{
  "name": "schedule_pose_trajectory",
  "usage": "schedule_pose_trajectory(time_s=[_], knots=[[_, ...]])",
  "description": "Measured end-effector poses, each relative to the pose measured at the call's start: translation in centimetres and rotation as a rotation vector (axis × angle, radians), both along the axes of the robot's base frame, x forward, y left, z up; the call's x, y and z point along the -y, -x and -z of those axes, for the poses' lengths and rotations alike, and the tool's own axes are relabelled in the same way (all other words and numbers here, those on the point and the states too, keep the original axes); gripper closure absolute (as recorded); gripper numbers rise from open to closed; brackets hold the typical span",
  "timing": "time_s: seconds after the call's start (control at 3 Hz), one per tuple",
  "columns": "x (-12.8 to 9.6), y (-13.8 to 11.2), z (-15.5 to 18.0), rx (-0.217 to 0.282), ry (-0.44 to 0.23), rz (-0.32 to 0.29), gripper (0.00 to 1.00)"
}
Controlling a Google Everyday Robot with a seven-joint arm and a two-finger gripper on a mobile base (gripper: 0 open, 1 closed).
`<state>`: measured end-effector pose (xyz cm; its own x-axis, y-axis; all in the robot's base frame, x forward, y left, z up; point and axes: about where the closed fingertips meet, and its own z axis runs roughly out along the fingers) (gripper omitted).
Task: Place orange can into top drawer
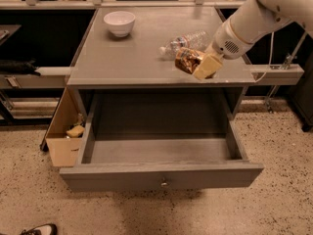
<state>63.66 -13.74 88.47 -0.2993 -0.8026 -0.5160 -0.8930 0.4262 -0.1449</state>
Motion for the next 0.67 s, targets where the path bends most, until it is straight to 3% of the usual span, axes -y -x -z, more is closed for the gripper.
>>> schedule_pose_trajectory(time_s=[0.33, 0.67], knots=[[-0.02, 0.89, 0.48, -0.028, 0.018, -0.036, 1.00], [-0.22, 1.54, 0.78, -0.020, 0.012, -0.051, 1.00]])
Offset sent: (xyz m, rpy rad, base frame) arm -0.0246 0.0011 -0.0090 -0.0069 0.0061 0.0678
